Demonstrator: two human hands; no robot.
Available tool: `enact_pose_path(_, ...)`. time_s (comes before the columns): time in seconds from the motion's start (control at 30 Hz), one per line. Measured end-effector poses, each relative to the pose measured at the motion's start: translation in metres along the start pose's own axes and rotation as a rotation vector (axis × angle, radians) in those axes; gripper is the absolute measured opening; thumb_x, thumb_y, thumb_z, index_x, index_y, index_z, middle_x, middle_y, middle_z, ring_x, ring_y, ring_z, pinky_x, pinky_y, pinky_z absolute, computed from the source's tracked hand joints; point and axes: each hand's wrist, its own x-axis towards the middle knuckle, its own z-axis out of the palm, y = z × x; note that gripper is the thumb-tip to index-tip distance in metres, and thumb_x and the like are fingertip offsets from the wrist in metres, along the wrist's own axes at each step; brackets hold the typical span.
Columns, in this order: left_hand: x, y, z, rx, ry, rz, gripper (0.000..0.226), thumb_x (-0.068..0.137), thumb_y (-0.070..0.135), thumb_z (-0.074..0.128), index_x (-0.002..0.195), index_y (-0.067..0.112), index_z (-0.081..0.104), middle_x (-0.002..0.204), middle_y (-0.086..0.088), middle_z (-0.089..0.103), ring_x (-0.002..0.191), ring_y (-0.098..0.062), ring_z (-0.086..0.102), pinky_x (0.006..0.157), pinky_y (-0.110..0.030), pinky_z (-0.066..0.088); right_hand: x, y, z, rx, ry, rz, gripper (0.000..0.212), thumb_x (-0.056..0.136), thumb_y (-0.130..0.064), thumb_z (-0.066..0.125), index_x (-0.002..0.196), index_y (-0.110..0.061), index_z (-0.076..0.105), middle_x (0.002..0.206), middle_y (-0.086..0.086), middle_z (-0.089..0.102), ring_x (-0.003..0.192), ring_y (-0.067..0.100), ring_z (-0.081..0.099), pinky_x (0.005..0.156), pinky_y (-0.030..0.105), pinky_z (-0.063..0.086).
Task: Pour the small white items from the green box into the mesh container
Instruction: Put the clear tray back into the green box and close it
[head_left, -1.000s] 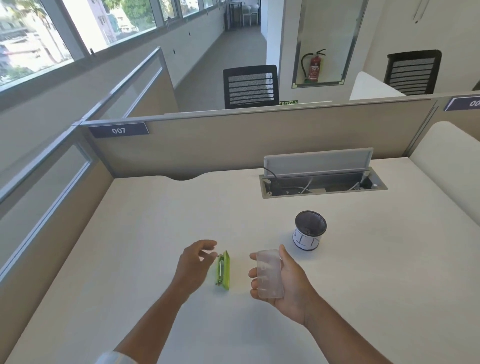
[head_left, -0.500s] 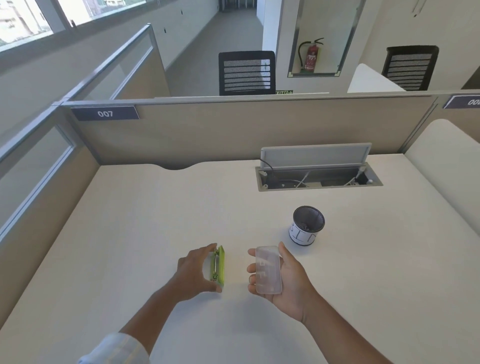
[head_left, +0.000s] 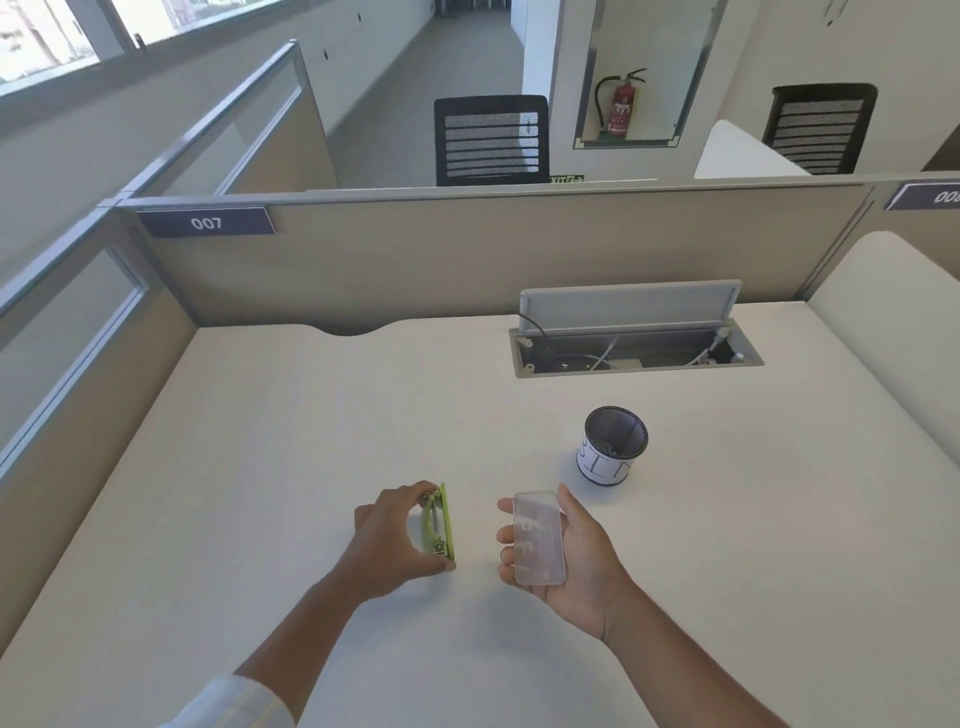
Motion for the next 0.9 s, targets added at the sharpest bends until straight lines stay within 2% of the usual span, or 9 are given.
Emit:
enact_pose_path(0.1,-0.007,0.027,-0.016,0.010,0.064,0.041,0.100,0.056,0.067,0.090,0.144,0.043,0.049,0.124,0.038,0.049,0.123,0.000,0.041,0.107,-0.031,0.022,0.001,0.001,-0.002,0.005,0.016,0.001,0.079,0.102,-0.065,0.042,0.136,0.003,0.064,0.090,0.022,0.066,0.071,0.033,0.062,0.070,0.041,0.057)
enact_pose_path(0.27,-0.028,0.087,-0.037,0.182,0.151,0.132,0.092,0.059,0.071,0.079,0.141,0.040,0.048,0.121,0.029,0.052,0.124,0.001,0.042,0.107,-0.036,0.020,0.005,0.004,-0.002,-0.010,0.019,-0.004,0.080,0.102,-0.066,0.039,0.131,0.002,0.067,0.093,0.020,0.068,0.074,0.032,0.063,0.069,0.040,0.055)
enact_pose_path(0.37,-0.042,0.117,-0.034,0.277,0.160,0.213,0.089,0.063,0.067,0.075,0.142,0.038,0.047,0.122,0.026,0.054,0.131,-0.004,0.046,0.110,-0.042,0.025,0.007,0.006,0.000,-0.020,0.007,0.001,0.078,0.103,-0.067,0.035,0.128,-0.004,0.074,0.111,0.019,0.074,0.088,0.033,0.072,0.077,0.042,0.059)
enact_pose_path(0.47,-0.049,0.136,-0.026,0.391,0.154,0.262,0.086,0.067,0.060,0.072,0.145,0.035,0.047,0.130,0.021,0.060,0.136,-0.010,0.049,0.110,-0.044,0.024,0.005,0.008,0.005,0.001,-0.026,0.002,0.075,0.105,-0.066,0.031,0.136,-0.011,0.071,0.130,0.018,0.074,0.107,0.032,0.075,0.086,0.043,0.061)
enact_pose_path(0.57,-0.051,0.147,-0.017,0.467,0.151,0.267,0.083,0.070,0.053,0.069,0.147,0.032,0.046,0.133,0.018,0.060,0.136,-0.014,0.050,0.111,-0.044,0.021,0.004,0.007,0.008,0.000,-0.004,-0.015,0.071,0.105,-0.064,0.031,0.137,-0.014,0.071,0.125,0.014,0.076,0.110,0.027,0.074,0.090,0.040,0.059)
enact_pose_path(0.67,-0.053,0.154,-0.010,0.481,0.150,0.254,0.081,0.071,0.049,0.067,0.148,0.031,0.045,0.132,0.016,0.060,0.133,-0.016,0.051,0.112,-0.045,0.023,0.004,0.006,0.011,-0.007,0.015,-0.044,0.065,0.106,-0.062,0.032,0.127,-0.018,0.076,0.115,0.010,0.079,0.106,0.023,0.076,0.086,0.037,0.060)
enact_pose_path(0.77,-0.053,0.160,-0.004,0.484,0.157,0.249,0.076,0.071,0.045,0.066,0.144,0.031,0.046,0.128,0.016,0.060,0.130,-0.017,0.052,0.110,-0.045,0.026,0.003,0.006,0.013,-0.003,0.015,-0.061,0.063,0.107,-0.060,0.033,0.116,-0.021,0.081,0.115,0.008,0.080,0.109,0.023,0.076,0.088,0.038,0.061)
enact_pose_path(0.9,-0.051,0.162,0.001,0.491,0.163,0.252,0.073,0.070,0.040,0.066,0.140,0.031,0.048,0.125,0.014,0.061,0.125,-0.020,0.054,0.106,-0.045,0.028,0.002,0.005,0.015,0.005,0.023,-0.084,0.059,0.106,-0.059,0.038,0.116,-0.020,0.081,0.117,0.009,0.079,0.111,0.024,0.075,0.092,0.040,0.059)
